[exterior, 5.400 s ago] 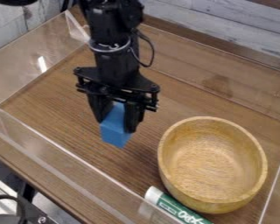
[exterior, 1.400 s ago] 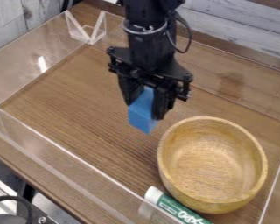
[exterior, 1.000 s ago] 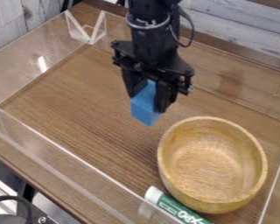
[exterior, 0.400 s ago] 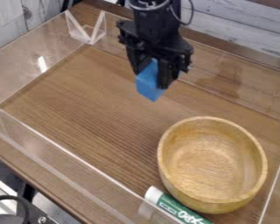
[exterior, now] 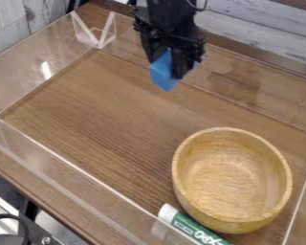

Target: Put the blue block in the brown bowl

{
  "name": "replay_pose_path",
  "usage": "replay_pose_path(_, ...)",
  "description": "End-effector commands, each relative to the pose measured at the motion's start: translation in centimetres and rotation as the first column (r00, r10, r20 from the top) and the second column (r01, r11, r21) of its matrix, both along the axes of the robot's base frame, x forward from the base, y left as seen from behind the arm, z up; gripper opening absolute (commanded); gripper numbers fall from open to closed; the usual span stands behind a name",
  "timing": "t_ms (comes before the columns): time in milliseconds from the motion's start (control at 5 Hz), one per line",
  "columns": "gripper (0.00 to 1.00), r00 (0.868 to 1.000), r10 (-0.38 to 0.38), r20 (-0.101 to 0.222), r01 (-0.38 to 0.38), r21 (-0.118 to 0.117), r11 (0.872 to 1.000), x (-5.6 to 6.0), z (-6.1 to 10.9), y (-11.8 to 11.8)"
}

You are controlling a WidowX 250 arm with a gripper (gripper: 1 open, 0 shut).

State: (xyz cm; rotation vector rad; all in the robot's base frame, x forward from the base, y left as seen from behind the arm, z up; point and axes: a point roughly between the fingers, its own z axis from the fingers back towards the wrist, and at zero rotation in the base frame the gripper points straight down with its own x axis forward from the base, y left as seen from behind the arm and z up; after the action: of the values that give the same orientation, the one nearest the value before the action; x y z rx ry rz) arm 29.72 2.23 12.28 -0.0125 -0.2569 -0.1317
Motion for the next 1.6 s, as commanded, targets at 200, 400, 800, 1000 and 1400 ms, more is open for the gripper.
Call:
replay_pose_path(200,0.00,0.997,0.013,0.072,-0.014,0.019,1.000,2.6,0.8,1.8)
replay_pose_path(400,0.00,0.997,0.026,0.078,-0.028,0.025,0.999,3.1,0.4,2.5)
replay_pose_path(800,0.00,0.995,0.052,0.086,-0.055,0.038,0.998,3.9,-0.2,3.3)
replay_pose_path(1000,0.00,0.994,0.061,0.088,-0.065,0.044,0.997,4.0,-0.5,3.3)
replay_pose_path(1400,0.00,0.997,0.042,0.072,-0.043,0.021,0.999,0.1,0.5,-1.3)
